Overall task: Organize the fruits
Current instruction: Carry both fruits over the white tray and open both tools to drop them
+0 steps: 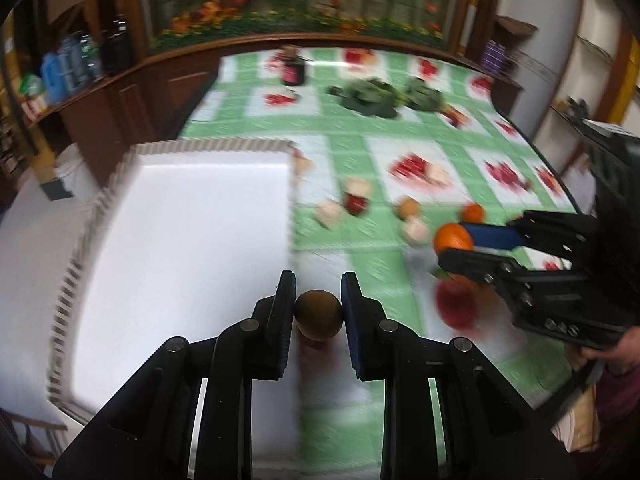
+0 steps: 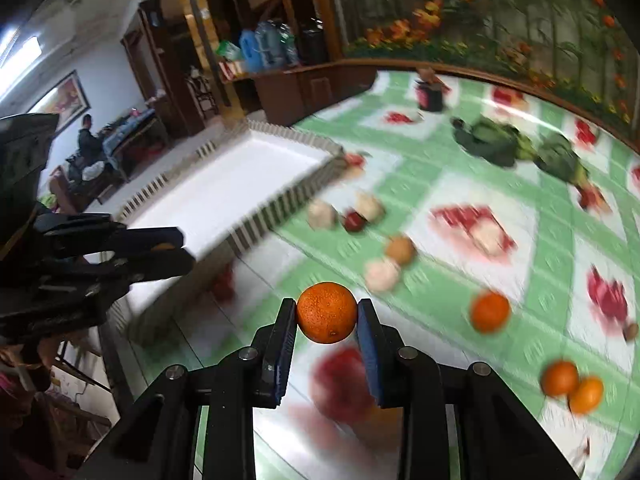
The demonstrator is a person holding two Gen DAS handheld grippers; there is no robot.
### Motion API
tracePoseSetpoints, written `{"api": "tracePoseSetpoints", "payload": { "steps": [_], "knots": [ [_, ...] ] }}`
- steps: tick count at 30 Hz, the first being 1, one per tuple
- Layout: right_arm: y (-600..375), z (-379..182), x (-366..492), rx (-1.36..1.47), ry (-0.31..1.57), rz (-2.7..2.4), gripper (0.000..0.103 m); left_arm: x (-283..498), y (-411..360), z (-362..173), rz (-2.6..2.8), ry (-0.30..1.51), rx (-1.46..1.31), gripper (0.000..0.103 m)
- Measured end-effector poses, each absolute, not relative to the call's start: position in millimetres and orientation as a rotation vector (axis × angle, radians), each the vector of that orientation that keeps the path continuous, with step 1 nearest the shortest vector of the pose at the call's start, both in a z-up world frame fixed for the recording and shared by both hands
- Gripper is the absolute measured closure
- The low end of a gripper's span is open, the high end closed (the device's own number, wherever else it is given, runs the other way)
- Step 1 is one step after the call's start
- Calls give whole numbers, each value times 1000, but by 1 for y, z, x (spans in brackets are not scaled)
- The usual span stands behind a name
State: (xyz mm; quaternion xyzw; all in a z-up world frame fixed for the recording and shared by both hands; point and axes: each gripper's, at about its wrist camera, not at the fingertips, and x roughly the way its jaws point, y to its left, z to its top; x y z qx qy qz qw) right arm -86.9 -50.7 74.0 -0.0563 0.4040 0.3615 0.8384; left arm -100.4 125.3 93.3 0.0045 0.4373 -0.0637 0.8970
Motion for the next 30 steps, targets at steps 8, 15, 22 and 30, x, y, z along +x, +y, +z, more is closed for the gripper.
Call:
{"api": "tracePoseSetpoints", "payload": {
  "steps": [8,15,22,30],
  "knots": [
    [22,86,-44,-133,830,857,73,-58,174,78,-5,934,-67,80],
    [81,69,-2,-174,862,885,73,-33,205,54,64,984,-138,80],
    [107,49,25,-204,899,861,73,-22,217,39,103,1011,-159,80],
    [114,33,33,-232,935,836,73,-13,224,32,128,1020,-156,80]
  ]
}}
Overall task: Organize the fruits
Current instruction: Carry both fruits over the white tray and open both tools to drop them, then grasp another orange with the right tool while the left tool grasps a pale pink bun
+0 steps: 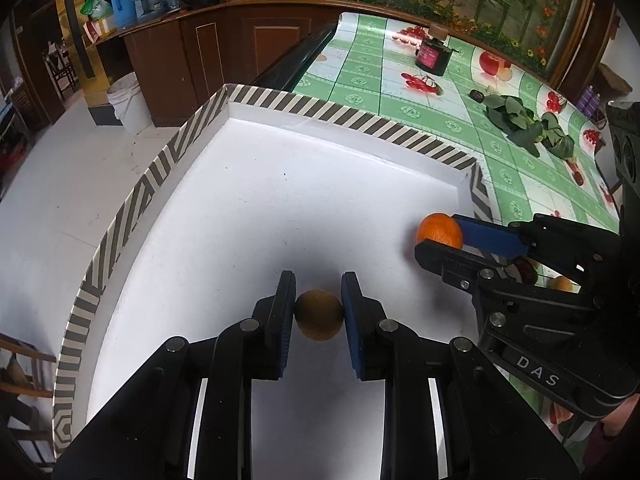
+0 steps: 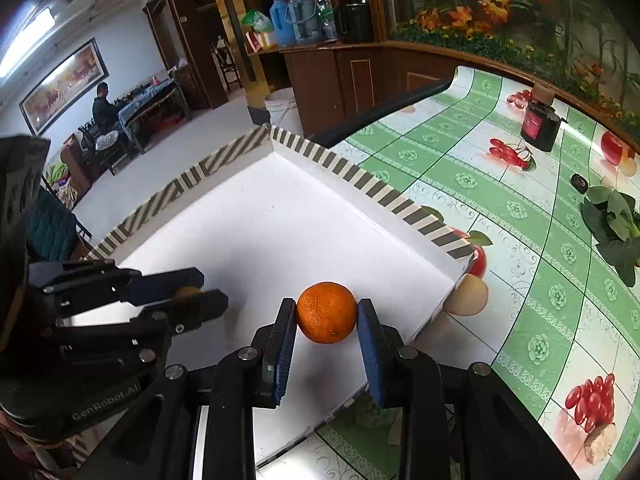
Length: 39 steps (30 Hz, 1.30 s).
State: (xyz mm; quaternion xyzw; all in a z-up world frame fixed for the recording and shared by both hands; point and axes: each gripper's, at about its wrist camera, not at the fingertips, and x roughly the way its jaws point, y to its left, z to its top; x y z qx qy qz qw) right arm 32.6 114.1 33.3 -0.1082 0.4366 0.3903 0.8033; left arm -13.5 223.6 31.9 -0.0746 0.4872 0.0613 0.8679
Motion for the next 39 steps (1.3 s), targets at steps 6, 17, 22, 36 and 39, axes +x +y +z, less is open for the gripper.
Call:
{"api": "tracePoseSetpoints", "payload": {
  "steps": [6,17,22,36,39],
  "knots": [
    [117,31,33,-226,962,886,62,-13,230,27,149,1035,-185,79],
    [82,53,20,-124,910,862,55,-34,228,48,150,936,-188,54],
    [42,70,2,-72,868,835,55,-50,205,58,113,899,-145,54],
    [-91,64,-46,-24,831,625,55,-68,131,69,-37,882,-116,54],
    [-111,56,-53,-16,848,597,55,-68,115,66,-64,896,-102,54]
  ]
}}
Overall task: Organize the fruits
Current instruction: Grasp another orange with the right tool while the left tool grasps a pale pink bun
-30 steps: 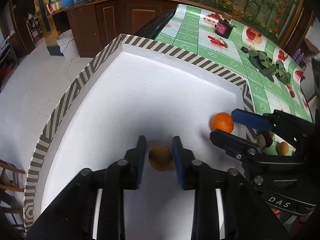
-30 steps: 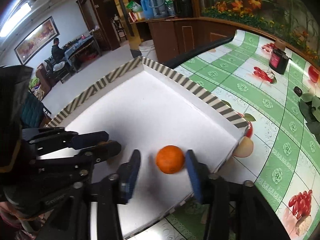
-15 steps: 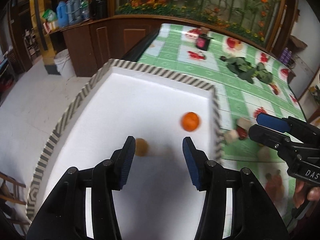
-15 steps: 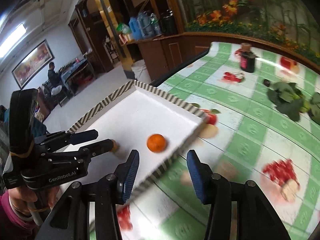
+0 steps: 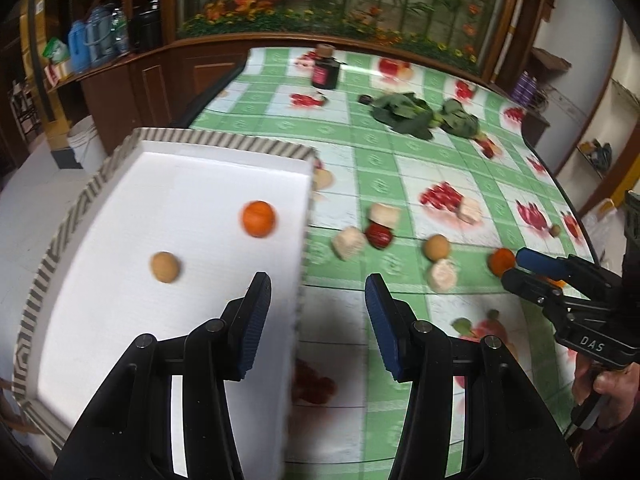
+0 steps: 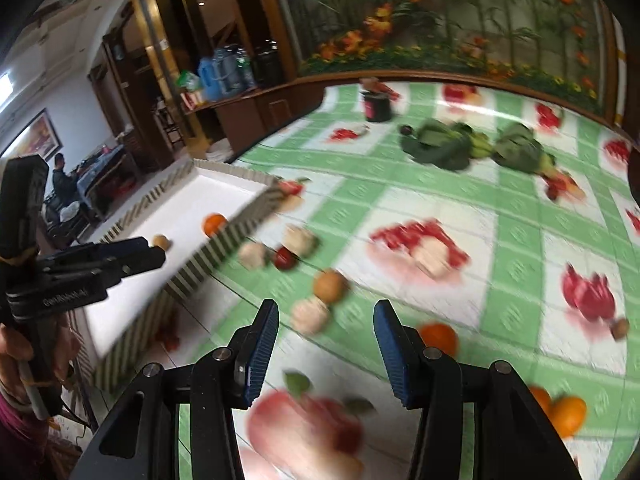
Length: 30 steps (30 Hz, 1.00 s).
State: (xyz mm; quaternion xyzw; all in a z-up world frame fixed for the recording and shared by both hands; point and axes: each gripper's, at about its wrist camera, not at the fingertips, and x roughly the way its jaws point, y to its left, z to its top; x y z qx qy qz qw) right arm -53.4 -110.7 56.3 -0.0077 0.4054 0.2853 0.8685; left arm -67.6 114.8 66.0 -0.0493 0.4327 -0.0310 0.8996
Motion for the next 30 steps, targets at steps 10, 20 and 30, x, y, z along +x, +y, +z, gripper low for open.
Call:
{"api": "tracePoseSetpoints", "payload": {
  "steps": [10,20,30],
  "knots": [
    [-128,47,-62,-50,846,570,55,-57,56,47,-179,957,-48,54],
    [-140,31,-37,-107,887,477,55,-36,19,22,-219,1016,-26,54],
    [-139,12,-18,-73,928,505,69,-21,6,13,-220,1006,-4,54]
  ]
}}
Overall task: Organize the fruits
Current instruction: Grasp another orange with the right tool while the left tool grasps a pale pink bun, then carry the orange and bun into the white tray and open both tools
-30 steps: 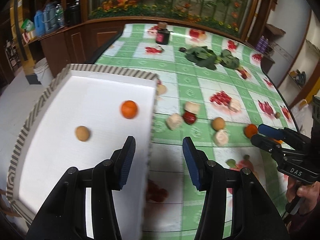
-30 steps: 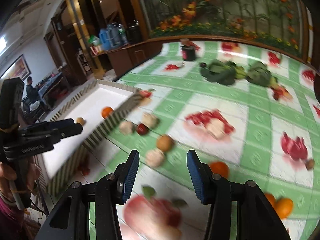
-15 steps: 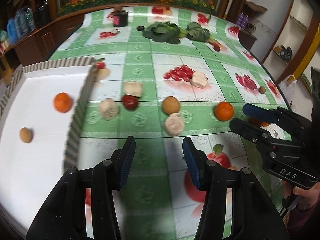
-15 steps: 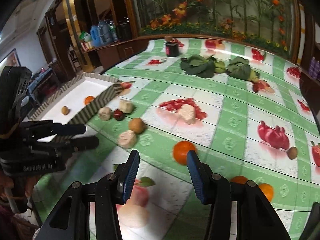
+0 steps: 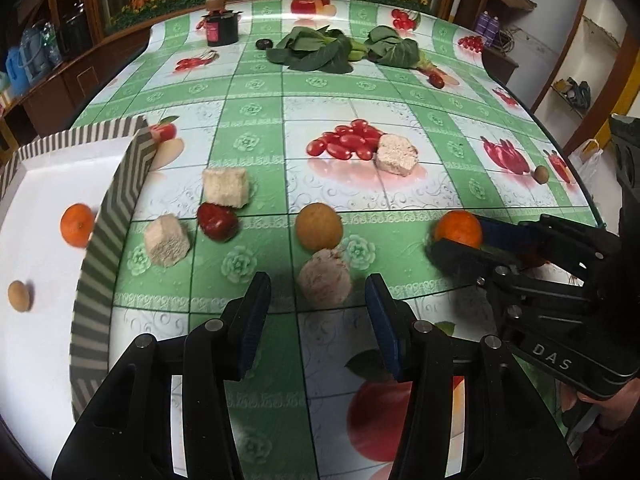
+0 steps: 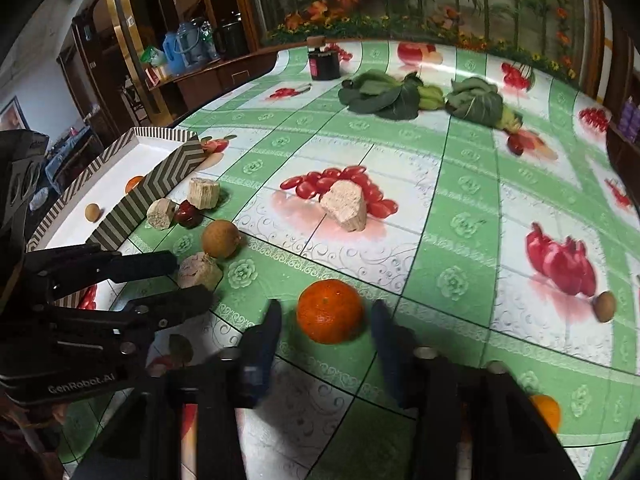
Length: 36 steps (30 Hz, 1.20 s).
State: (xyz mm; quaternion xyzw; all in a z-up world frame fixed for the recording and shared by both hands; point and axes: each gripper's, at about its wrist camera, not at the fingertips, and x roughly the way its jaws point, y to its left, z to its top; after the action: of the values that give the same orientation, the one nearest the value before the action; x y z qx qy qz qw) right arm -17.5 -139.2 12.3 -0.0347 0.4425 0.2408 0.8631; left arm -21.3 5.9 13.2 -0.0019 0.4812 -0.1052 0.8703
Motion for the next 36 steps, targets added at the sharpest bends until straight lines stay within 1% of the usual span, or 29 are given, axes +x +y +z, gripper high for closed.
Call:
{"api": "tracePoseSetpoints", "payload": {
  "steps": [1,2,3,12,23,36],
  "knots": [
    [-139,12,-18,-76,925,504,70,-21,6,13,-226,1004,-5,55],
    [-139,12,-18,-81,923,506,70,-22,6,13,-230,1000,-2,62],
    [-138,12,-19,-82,923,506,71,-22,6,13,-233,998,6,76],
    [-142,17,-25,-61,913,511,71,-32,9,17,-241,999,8,77],
    [-143,38,-45,14,858,530,71,-53,25,42,-187,933,-1,77],
    [-114,48,-64,-24,847,585,71,-67,46,60,-137,883,-12,76]
  ]
}}
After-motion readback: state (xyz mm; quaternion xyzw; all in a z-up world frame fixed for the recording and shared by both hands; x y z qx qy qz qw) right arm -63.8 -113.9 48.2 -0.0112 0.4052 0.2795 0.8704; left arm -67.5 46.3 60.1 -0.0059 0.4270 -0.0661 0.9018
